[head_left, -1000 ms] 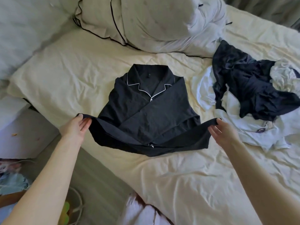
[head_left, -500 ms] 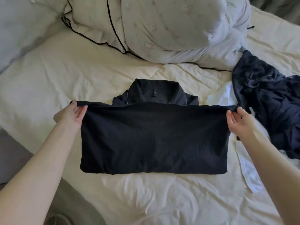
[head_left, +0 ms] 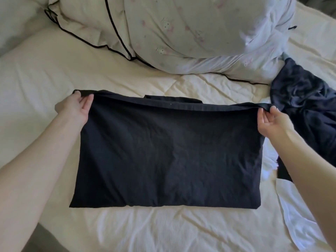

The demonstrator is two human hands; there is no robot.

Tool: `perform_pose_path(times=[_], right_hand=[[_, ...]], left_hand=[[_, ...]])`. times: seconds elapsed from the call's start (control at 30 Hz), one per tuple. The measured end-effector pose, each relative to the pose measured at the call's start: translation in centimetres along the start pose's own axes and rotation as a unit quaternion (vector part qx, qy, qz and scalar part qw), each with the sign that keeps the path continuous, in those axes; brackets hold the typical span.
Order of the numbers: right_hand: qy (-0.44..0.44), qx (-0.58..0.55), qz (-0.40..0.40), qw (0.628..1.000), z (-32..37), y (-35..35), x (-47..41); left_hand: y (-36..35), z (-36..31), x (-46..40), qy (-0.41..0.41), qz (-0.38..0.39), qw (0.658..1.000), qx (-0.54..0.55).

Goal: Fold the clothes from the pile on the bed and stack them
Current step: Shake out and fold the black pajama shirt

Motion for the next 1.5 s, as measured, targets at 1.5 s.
perform_pose_path(times=[1.5], right_hand=[[0.175, 0.868, 0.126, 0.447, -11.8, 20.5, 12.2]], left_hand=[[23.4, 12.2, 6.4, -0.151, -0.077, 0.675, -0.718]])
Point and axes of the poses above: each hand's wrist, its own x-axis away from the middle knuckle, its own y-axis out of the back of the hand, z = x × y, the point moved 10 cm from there along -x, towards the middle knuckle, and after that the axes turned 8 degrees about y, right-handed, at the moved point
